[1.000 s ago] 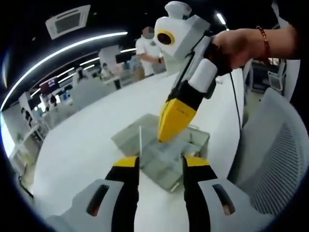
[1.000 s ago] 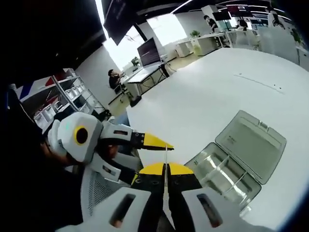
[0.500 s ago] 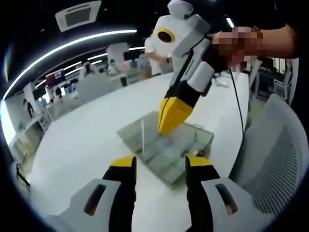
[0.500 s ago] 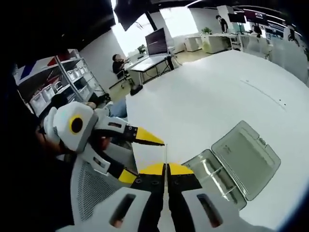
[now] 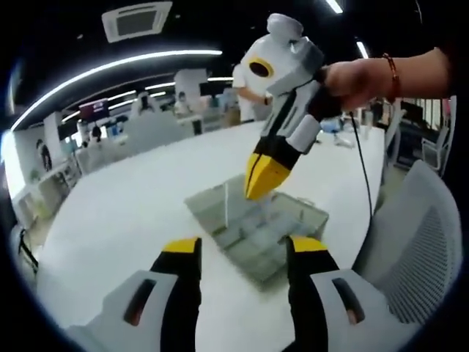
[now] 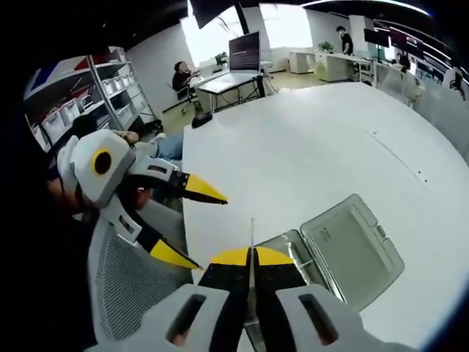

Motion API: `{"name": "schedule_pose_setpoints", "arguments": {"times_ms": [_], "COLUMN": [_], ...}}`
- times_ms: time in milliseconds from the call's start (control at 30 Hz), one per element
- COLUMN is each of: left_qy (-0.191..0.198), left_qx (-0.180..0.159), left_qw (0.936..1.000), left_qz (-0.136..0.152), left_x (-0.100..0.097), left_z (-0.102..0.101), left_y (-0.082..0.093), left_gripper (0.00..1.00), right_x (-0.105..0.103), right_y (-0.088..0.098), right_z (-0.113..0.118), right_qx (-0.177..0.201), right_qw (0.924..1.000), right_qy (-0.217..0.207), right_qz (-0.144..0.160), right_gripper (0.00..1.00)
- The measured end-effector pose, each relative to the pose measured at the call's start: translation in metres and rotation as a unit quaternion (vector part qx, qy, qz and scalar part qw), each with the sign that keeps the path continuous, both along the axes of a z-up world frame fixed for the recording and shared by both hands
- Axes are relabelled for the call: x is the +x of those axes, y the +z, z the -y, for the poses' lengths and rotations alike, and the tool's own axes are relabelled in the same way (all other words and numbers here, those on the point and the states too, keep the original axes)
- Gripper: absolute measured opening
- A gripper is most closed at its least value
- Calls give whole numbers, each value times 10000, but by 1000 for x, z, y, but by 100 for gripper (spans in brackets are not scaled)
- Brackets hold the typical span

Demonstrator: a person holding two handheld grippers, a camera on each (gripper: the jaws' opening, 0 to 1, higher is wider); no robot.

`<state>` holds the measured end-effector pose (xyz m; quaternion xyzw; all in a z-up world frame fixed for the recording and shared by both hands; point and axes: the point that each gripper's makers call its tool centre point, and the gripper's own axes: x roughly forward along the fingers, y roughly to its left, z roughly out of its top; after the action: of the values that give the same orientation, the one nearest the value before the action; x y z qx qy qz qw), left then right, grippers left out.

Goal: Insert the divider into the dual guide fixture by aligning both edges with the guide slots and pushing it downward to the bottom, including one-sided entry, uneven engagement, binding, and posture correction.

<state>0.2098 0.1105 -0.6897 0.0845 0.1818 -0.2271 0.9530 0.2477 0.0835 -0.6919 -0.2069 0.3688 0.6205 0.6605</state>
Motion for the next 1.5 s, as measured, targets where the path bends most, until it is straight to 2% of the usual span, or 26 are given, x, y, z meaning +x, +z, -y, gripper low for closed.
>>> {"name": "schedule_pose_setpoints", "arguments": {"times_ms": [167,300,367,467,600,800,867,900,933,1000,1067,1100,1200,1267,1333,1500], "left_qy": [121,276,331,407,615,765,851,883,906,895,864,861,843,794,831,843], "left_qx": [-108,-217,-378,-468,-521,-777,-1060,-1271,-1341,-1242,-963,-948,-1014,-1159,-1151,-1129], "left_qw": [9999,9994,9987,9980,9965,9934,9897,9863,9847,9864,9905,9905,9897,9888,9890,9889], "left_qz": [-58,34,-39,-133,-230,-354,-449,-569,-639,-592,-475,-499,-564,-498,-420,-468], "left_x": [1,3,3,4,4,4,3,1,0,-1,-2,-3,-4,-4,-2,-2], "left_z": [-4,-11,-12,-15,-21,-26,-25,-24,-24,-25,-27,-26,-27,-25,-26,-27], "left_y": [-1,4,3,0,-3,-5,-5,-5,-5,-3,-2,-2,-1,6,8,7], "left_gripper": [52,52,53,56,68,74,80,86,90,96,97,98,99,99,99,99], "right_x": [3,5,5,3,3,3,2,2,1,1,1,0,0,-1,-1,0], "right_y": [-1,-5,-8,-13,-14,-16,-17,-17,-18,-18,-19,-20,-21,-21,-22,-26], "right_z": [0,0,0,2,3,1,0,0,0,-3,-5,-7,-8,-9,-9,-6], "right_qx": [-25,-89,-165,-287,-298,-281,-289,-291,-288,-269,-246,-245,-268,-257,-281,-366], "right_qw": [9998,9982,9966,9952,9942,9925,9916,9915,9915,9921,9923,9924,9911,9911,9904,9899], "right_qy": [160,480,627,734,814,948,1011,1027,1031,1006,1009,1028,1105,1121,1156,1175], "right_qz": [84,343,517,579,637,722,752,747,739,697,670,635,697,673,702,703], "right_gripper": [0,0,0,0,0,0,0,0,0,0,0,0,0,0,0,0]}}
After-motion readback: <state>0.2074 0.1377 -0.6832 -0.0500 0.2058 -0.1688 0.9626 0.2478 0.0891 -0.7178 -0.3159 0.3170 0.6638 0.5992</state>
